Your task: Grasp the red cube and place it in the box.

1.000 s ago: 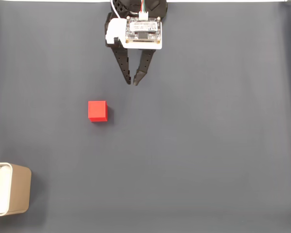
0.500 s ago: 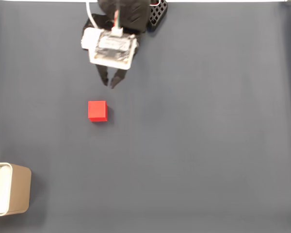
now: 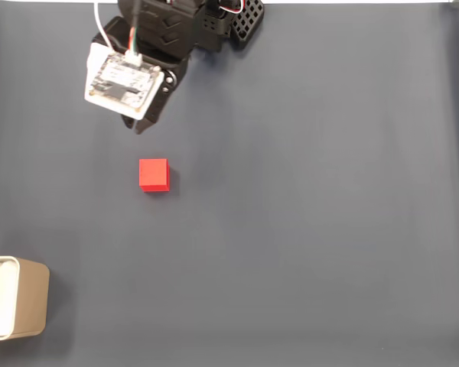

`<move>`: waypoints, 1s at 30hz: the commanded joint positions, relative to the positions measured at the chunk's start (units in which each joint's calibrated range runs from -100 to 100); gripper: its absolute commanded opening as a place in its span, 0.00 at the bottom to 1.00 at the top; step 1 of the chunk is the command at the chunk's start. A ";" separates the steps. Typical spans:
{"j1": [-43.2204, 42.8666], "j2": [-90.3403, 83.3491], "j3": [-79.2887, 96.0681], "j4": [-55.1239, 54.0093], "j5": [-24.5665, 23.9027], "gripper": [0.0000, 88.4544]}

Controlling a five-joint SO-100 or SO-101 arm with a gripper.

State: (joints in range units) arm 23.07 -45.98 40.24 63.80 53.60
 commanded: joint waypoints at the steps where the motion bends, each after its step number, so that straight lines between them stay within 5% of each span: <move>1: 1.79 0.66 -3.28 0.05 1.90 0.00; 30: 1.29 6.99 -0.64 -8.56 12.60 0.21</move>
State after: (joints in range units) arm 25.45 -39.21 40.51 56.80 65.81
